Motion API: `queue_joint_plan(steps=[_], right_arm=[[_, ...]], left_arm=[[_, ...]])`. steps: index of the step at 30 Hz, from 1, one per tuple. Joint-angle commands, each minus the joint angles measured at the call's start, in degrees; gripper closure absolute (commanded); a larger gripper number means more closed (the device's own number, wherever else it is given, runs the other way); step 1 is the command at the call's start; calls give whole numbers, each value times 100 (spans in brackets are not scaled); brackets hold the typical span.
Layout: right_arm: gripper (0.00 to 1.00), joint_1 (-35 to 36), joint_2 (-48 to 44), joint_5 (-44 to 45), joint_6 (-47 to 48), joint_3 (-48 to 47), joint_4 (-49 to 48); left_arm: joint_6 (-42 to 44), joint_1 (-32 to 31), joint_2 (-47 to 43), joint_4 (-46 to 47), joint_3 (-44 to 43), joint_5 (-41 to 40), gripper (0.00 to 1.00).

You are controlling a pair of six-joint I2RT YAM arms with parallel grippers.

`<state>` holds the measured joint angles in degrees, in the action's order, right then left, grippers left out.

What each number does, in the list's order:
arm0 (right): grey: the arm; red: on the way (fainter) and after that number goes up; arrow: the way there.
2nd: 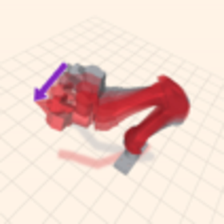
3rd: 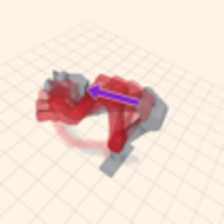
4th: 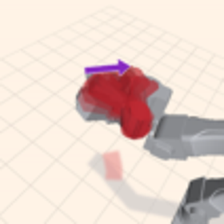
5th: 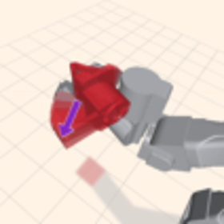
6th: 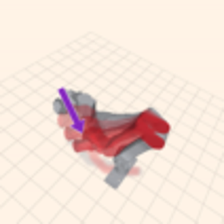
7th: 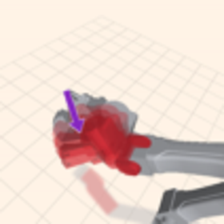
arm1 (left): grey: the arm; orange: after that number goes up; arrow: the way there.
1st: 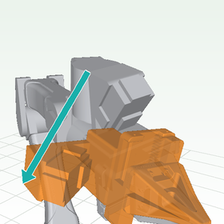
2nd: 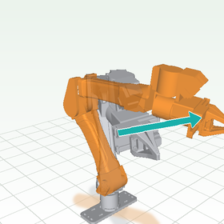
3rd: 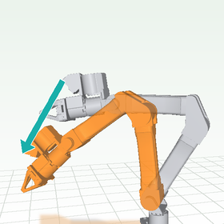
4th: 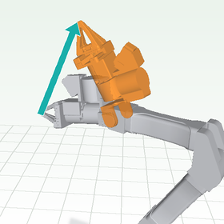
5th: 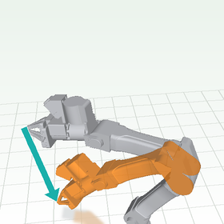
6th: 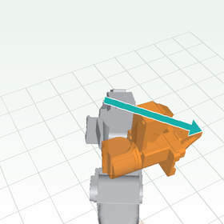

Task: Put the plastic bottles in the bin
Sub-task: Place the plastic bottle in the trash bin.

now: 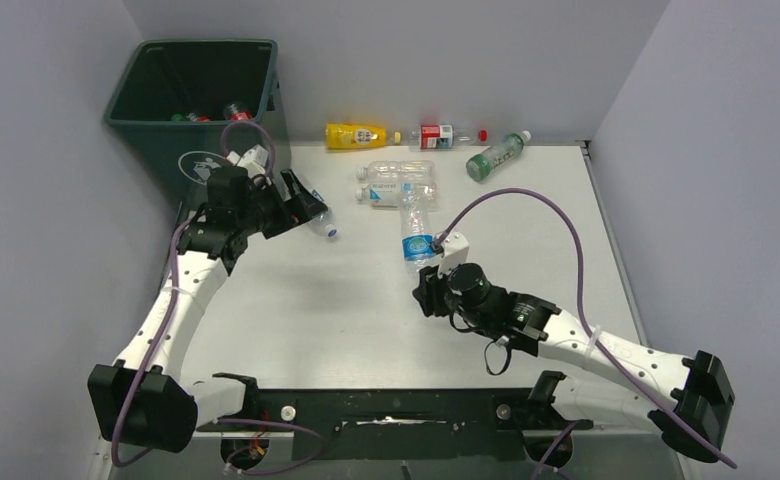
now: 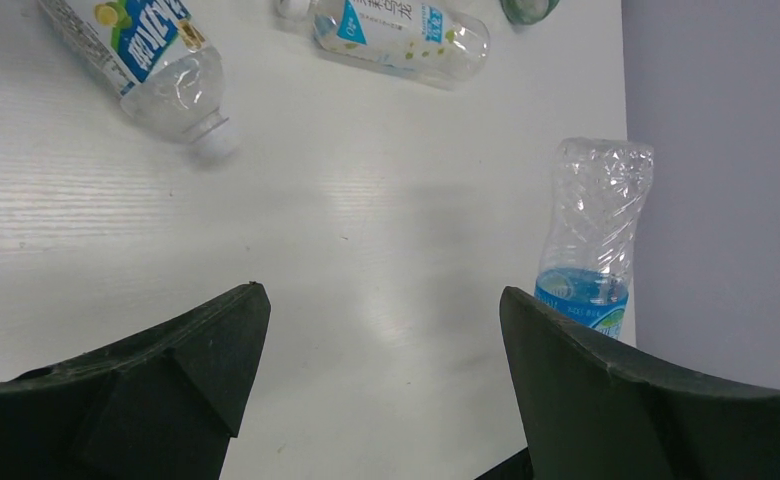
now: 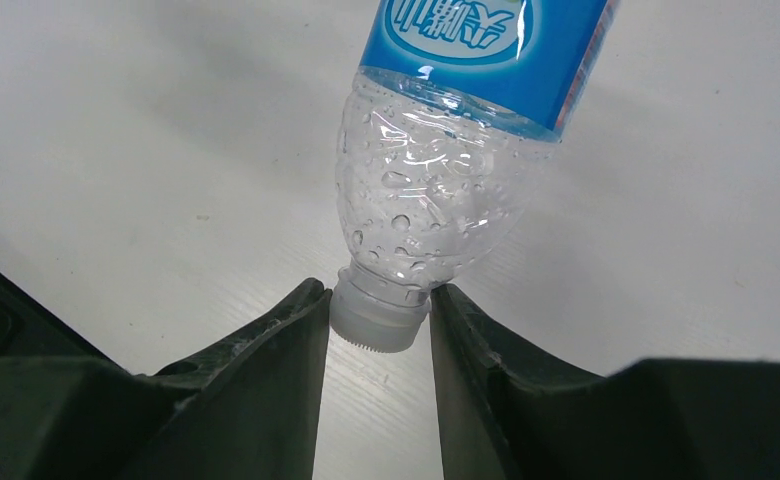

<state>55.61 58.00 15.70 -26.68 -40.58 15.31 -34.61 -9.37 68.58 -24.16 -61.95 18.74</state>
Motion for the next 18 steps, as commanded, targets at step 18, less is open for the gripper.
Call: queue_joint_plan(steps=[18], right_arm=[[73,50,-316,54,365,-699,159]], left_arm=[[-2801,-1587,-24,3524,1601,494,14]])
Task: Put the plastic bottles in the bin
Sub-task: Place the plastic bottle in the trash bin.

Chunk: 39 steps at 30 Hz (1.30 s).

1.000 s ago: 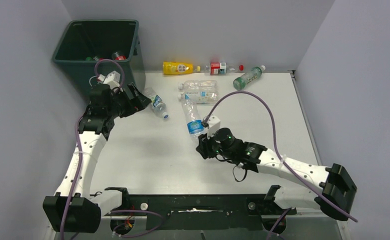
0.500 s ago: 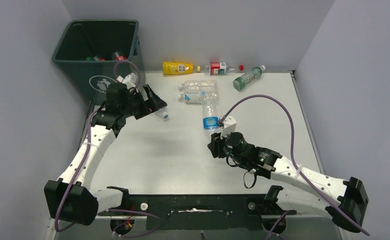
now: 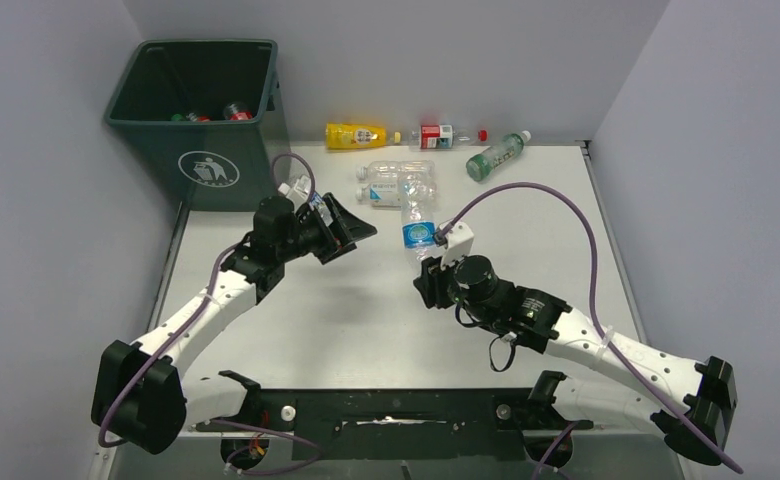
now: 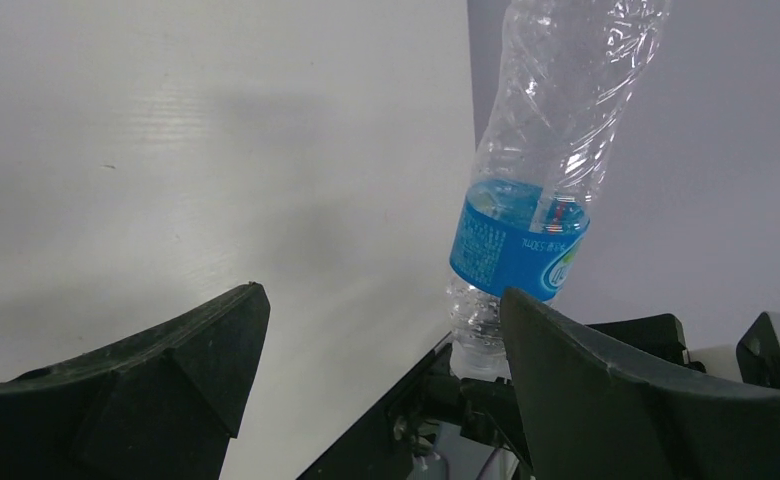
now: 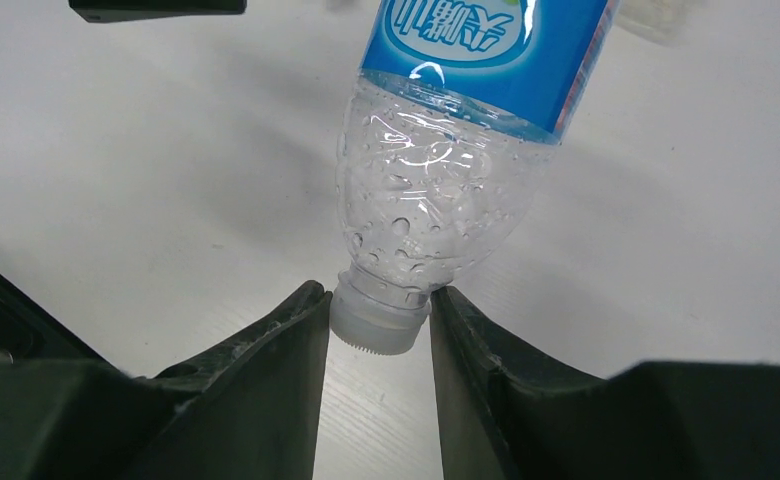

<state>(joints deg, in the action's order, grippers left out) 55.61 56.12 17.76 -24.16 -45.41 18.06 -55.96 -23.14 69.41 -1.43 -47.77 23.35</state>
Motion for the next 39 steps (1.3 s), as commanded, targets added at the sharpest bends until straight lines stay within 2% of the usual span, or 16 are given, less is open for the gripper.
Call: queue_joint_plan(steps=[1,11,18,28,30,34,39], right_arm=[[73,54,-121,-215,93,-214,-123],[73,54,409,-828,52,-518,-296],[73,95,810,-1160,151,-872,-251],[72,125,776,-1371,140,-932,-218],[72,125,772,-1399,154,-972,-161],[72,123,851,-1368,190,-1054,-129],[69,117,973,-1409,118,-1050,-279]], left_arm=[[-644,-288,-119,1269,189,-56,14],[-273,-643,-128,1154,101,-538,14],[-265,-716,100,1437,222,-549,14],[-150,-779,388,1163,-92,-775,15],[-42,-766,392,1035,-194,-838,20],[140,-750,518,846,-450,-795,37],[196,-638,697,962,-598,-565,52]])
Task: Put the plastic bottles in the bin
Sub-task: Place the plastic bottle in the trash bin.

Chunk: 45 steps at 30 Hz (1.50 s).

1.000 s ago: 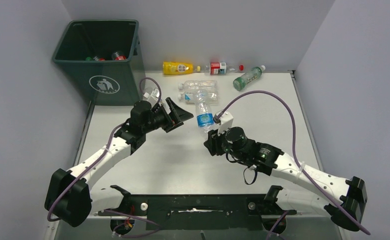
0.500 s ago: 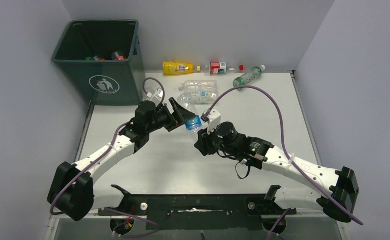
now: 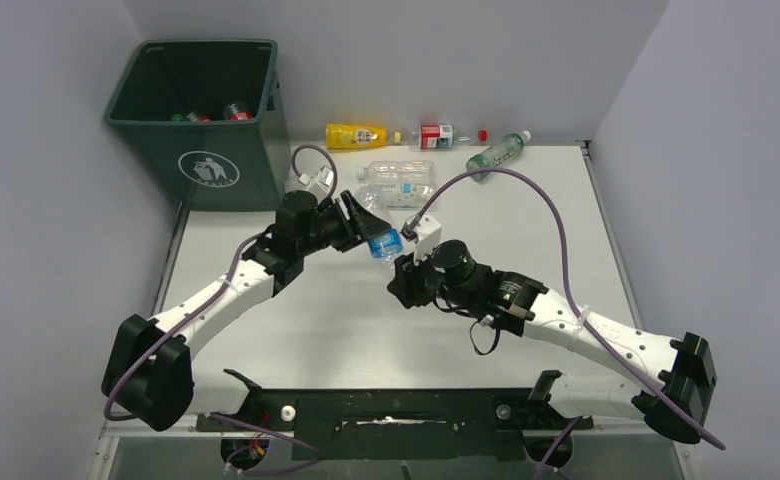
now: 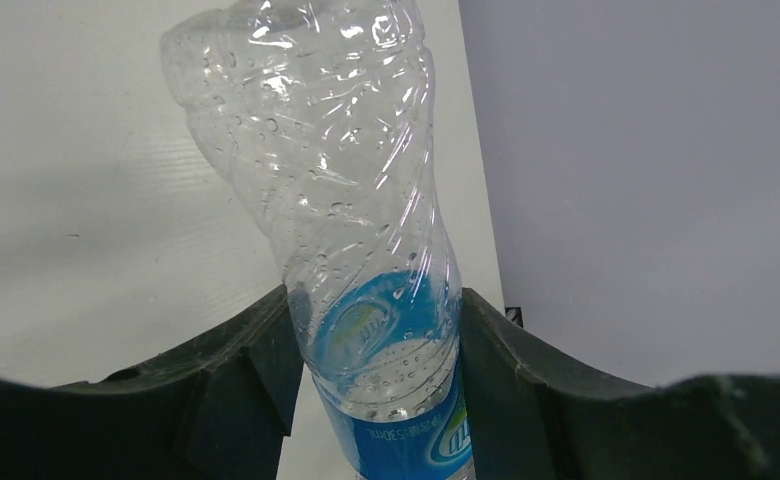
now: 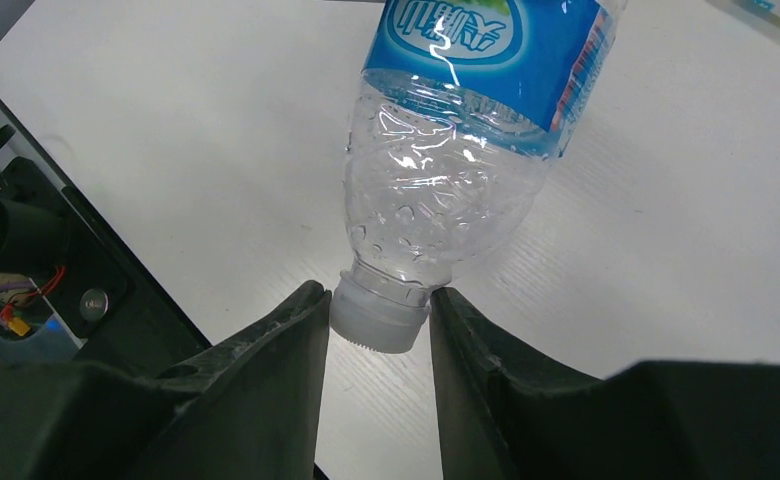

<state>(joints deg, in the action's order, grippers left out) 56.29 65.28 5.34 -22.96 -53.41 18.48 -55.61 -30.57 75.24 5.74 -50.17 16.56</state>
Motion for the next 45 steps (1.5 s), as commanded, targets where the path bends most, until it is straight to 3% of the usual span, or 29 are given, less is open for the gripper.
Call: queue_joint_plan(steps=[1,6,12,26,33,45], right_arm=[[66,56,50,-149,-32,-241,-319],[20,63,-276,65,-235,-119,-243],[4,61,-669,276,-349,-44,123],[0,66,-828,277,-660,362,24],[0,128,-700,221,-824,476,-68],[0,250,-523,274,-958,530,-128]], left_arm=[[175,141,149,245,-386,172,54],[404,544,166,-50,-727,348,55],[801,1234,202,-597,-1491,616,54],[1317,2773,996,-1346,-4342,813,53],[426,3958,1650,-350,-5265,1160,53],[1297,4479,2892,-616,-6808,591,53]])
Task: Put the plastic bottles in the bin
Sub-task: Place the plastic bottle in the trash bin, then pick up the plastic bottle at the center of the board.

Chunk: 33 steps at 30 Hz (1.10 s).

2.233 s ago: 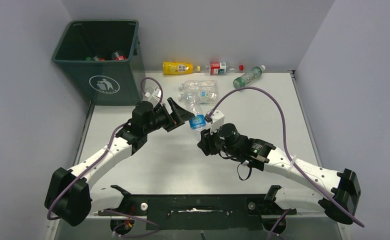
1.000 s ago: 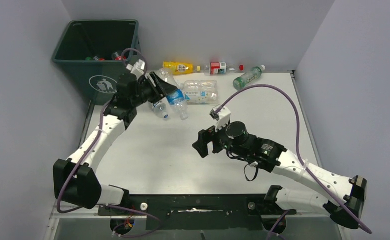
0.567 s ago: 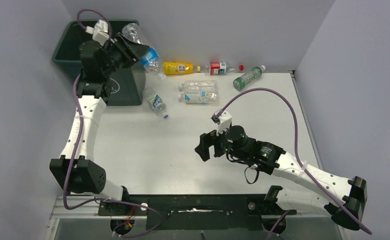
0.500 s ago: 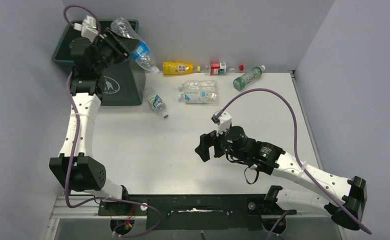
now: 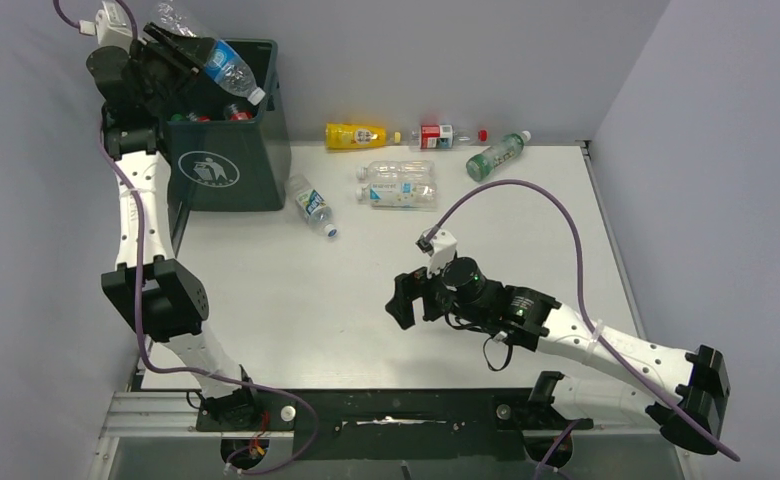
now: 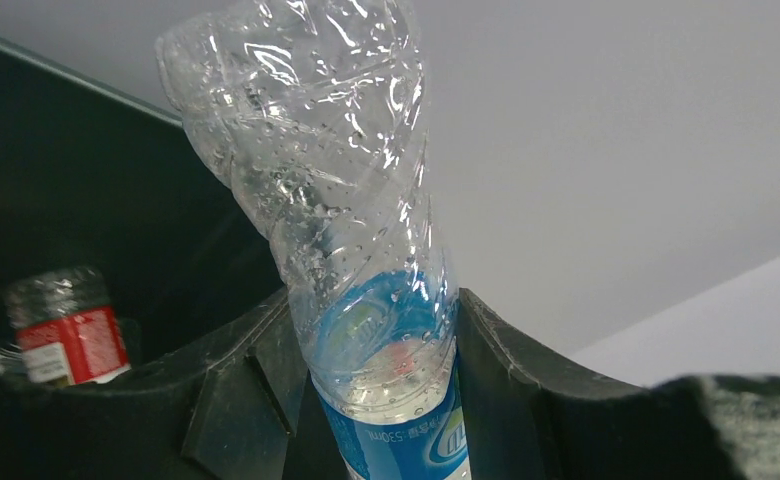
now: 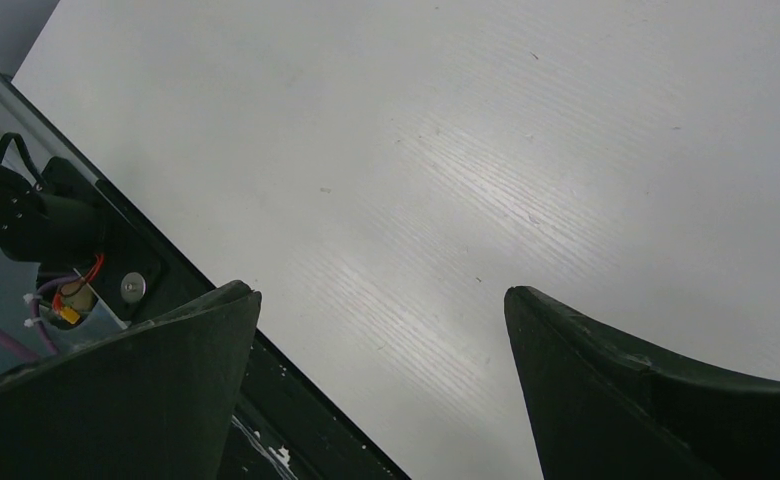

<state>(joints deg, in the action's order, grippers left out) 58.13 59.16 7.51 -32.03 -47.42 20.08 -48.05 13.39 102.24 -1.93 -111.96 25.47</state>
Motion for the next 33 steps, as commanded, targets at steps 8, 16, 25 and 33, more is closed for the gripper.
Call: queue_joint_plan(steps=[8,16,25,33], right_arm=[[1,87,227,82,9,-134,-314],[2,91,483,84,126,-311,-320],[1,71,1131,303,249,-665,-372],[7,-436,2354,-8,776,-1417,-715]], left_arm=[[1426,72,627,-479,-1095,-1026,52],[1904,41,913,-1536,-1651,-1326,15],[1967,50,269,-2090,-1533,-1265,15],[1630,-17,-1348,-1841,615,-788,14]])
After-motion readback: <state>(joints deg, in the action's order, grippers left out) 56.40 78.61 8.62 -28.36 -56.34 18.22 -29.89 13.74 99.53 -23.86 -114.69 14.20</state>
